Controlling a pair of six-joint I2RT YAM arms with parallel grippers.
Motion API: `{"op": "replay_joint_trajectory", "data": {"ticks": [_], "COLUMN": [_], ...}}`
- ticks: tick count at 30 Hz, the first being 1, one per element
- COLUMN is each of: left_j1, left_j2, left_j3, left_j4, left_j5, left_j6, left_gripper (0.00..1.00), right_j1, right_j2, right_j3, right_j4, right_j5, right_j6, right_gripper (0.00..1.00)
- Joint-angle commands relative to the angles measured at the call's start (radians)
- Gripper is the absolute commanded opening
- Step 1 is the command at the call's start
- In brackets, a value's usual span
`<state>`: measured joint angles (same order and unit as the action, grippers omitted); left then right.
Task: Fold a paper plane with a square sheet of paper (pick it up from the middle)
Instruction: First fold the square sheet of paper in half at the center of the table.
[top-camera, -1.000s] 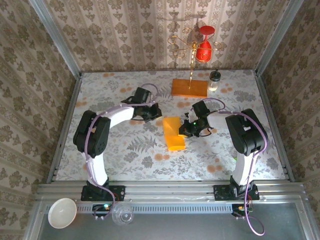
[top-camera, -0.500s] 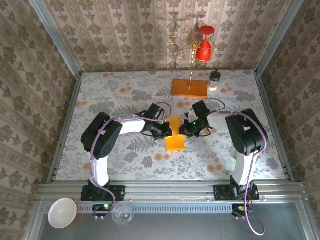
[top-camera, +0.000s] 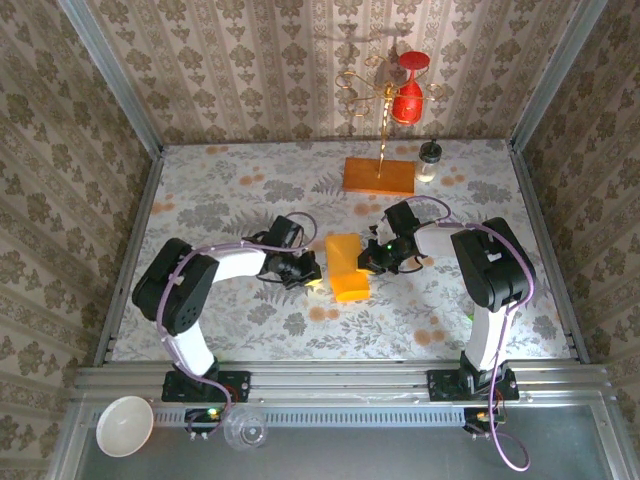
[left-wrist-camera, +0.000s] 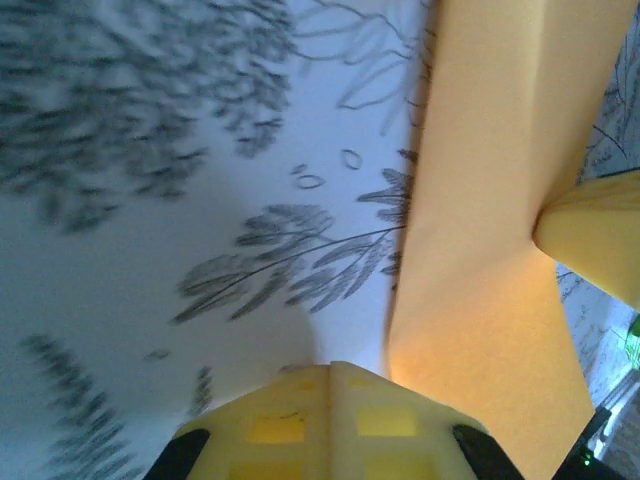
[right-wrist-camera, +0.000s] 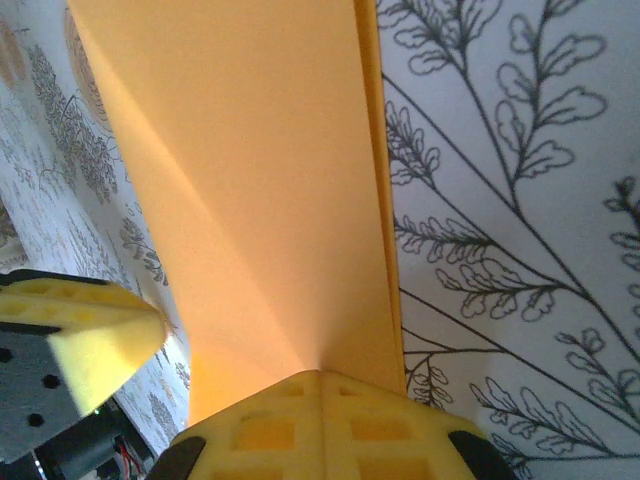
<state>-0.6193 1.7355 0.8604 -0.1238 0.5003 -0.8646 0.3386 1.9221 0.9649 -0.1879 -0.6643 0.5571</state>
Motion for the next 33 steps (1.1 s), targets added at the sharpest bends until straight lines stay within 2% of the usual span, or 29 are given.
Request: {"op": "replay_joint_trajectory", "data": {"ticks": [1, 6, 10, 17, 28, 33], "left_j1": [-0.039, -0.135, -0.164, -0.172, -0.117, -0.074], "left_j2": [-0.06, 0.028, 0.118, 0.139, -0.058, -0.178], "left_j3": [0.048, 0.17, 0.209, 0.113, -0.198, -0.21], "left_j4": [-0.038, 0.024, 0.04, 0.098, 0.145, 0.098], "left_j5": [-0.014, 0.008, 0.005, -0.018, -0.057, -0.059], "left_j6": [-0.01, -0.051, -0.103, -0.157, -0.261, -0.227], "left_gripper": [0.05, 0.04, 0.04, 0.04, 0.04, 0.04], "right_j1": [0.027, 0.027, 0.027, 0.029, 0.034, 0.036], "right_j2": [0.178, 0.182, 0.185, 0.201, 0.218, 0.218], "right_j3": [-0.107, -0.106, -0.105, -0.088, -0.062, -0.063], "right_j4": [-0.143, -0.14, -0.137, -0.153, -0.179, -0.18], "right_j5": [0.382, 0.381, 0.379, 0.386, 0.41, 0.413], "right_j6": [0.022, 0.023, 0.021, 0.02, 0.029, 0.032], "right_gripper": [0.01, 0.01, 0.0, 0.0, 0.0, 0.0]}}
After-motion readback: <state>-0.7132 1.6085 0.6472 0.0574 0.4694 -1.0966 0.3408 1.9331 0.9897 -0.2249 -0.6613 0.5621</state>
